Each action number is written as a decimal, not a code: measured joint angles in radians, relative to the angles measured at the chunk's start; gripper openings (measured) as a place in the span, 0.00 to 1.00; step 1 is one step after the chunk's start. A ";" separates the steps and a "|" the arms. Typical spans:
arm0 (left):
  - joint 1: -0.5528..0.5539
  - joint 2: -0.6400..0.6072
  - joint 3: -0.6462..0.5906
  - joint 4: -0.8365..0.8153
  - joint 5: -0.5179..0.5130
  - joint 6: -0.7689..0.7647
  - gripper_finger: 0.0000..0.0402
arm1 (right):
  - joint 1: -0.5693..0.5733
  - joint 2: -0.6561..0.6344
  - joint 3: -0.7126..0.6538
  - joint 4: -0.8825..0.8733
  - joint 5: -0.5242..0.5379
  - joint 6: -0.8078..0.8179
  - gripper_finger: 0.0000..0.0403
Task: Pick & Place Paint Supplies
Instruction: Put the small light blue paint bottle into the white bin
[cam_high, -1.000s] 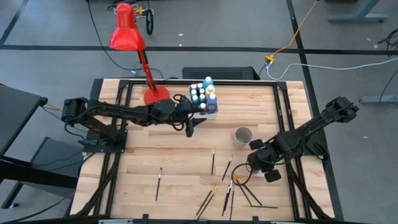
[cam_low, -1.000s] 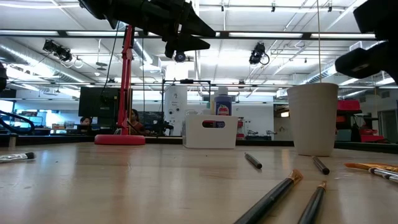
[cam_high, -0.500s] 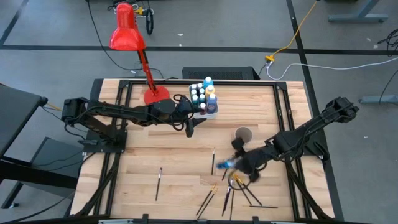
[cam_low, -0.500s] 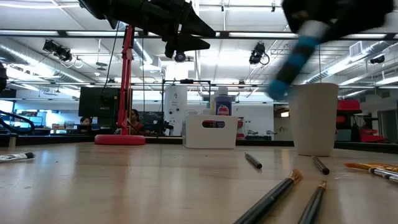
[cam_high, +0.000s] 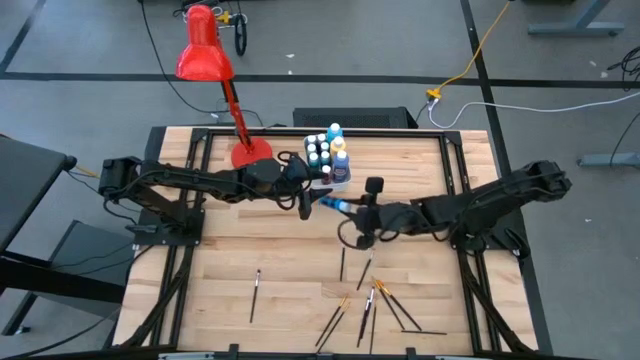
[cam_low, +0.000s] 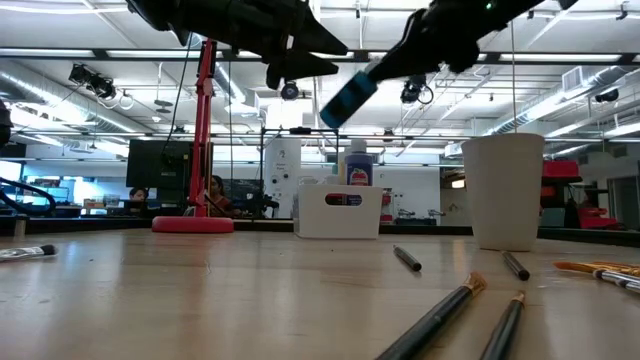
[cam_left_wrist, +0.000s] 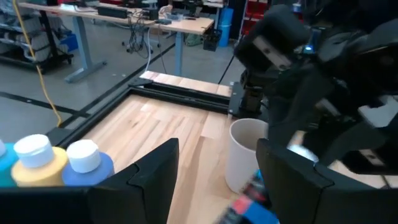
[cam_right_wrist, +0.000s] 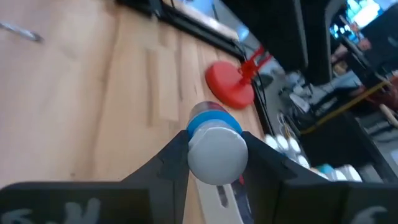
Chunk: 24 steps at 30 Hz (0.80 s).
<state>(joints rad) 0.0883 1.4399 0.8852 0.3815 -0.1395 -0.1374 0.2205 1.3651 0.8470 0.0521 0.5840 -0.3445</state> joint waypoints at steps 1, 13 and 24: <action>0.000 0.000 0.000 -0.004 -0.007 0.004 0.56 | -0.014 0.006 0.008 -0.017 0.000 0.000 0.28; 0.002 -0.043 -0.002 -0.104 -0.018 0.018 0.56 | -0.118 0.265 0.355 -0.332 -0.062 0.005 0.28; 0.005 -0.339 0.002 -0.291 -0.052 0.146 0.56 | -0.234 0.417 0.493 -0.488 -0.015 0.058 0.28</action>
<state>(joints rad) 0.0933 1.1008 0.8871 0.0905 -0.1917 0.0082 -0.0139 1.7821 1.3396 -0.4358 0.5690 -0.2863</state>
